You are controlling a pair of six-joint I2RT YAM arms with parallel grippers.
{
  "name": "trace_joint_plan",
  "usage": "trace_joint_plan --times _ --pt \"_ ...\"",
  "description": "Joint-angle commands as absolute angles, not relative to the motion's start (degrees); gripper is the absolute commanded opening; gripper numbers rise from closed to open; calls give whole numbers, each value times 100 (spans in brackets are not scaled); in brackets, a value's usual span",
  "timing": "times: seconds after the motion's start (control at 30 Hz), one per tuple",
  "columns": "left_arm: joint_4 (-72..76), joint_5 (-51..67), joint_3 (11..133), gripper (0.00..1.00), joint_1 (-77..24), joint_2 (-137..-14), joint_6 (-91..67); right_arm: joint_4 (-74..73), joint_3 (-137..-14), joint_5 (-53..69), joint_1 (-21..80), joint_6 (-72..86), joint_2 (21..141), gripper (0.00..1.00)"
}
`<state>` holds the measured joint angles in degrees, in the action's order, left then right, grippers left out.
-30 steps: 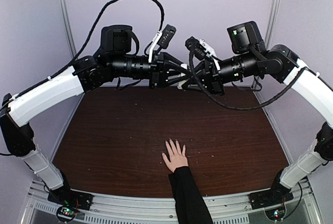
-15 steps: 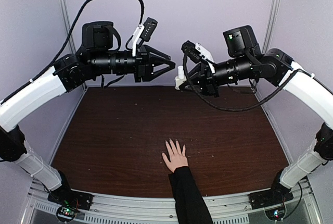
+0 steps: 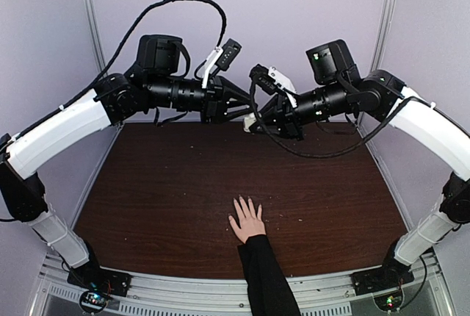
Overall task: Paint the nails
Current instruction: Pass from the right arm to the left, then put down the nail polish bottle at the center of the board.
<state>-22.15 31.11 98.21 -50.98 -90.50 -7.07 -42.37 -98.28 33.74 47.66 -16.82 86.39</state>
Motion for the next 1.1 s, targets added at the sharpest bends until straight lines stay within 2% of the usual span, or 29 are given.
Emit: trace_joint_plan --times 0.0,0.07,0.2,0.33,0.4,0.53,0.6,0.63,0.67,0.77,1.07 --pt "-2250 3262 10076 35 -5087 -9129 -634 -4258 -9959 3291 4807 -1765 8682 0" --pt "-2295 3269 10102 28 -5089 -9154 -620 -4263 -9958 3251 4808 -1771 8684 0" --pt "-2326 3266 10054 9 -5089 -9117 -606 -4228 -9930 3121 4807 -1750 8662 0" --pt "-2244 3185 9936 2 -5080 -9037 -631 -4093 -9844 2984 4784 -1677 8619 3" --pt "-2193 3093 9871 0 -5073 -9004 -649 -4001 -9787 2975 4758 -1603 8591 15" --pt "-2138 2741 9780 0 -5030 -8944 -678 -3828 -9656 3037 4639 -1472 8529 49" --pt "-2063 2585 9702 0 -4944 -8918 -729 -3700 -9550 3108 4548 -1387 8484 77" --pt "-1991 2495 9639 0 -4898 -8906 -756 -3633 -9488 3146 4488 -1336 8453 86" --pt "-1890 2423 9542 0 -4843 -8881 -782 -3570 -9419 3207 4422 -1273 8422 92" --pt "-1415 2205 9113 0 -4637 -8811 -926 -3294 -9135 3320 4160 -1028 8240 97" --pt "213 783 7581 0 -4149 -8887 -1121 -2774 -8276 3501 3806 -664 7791 99"
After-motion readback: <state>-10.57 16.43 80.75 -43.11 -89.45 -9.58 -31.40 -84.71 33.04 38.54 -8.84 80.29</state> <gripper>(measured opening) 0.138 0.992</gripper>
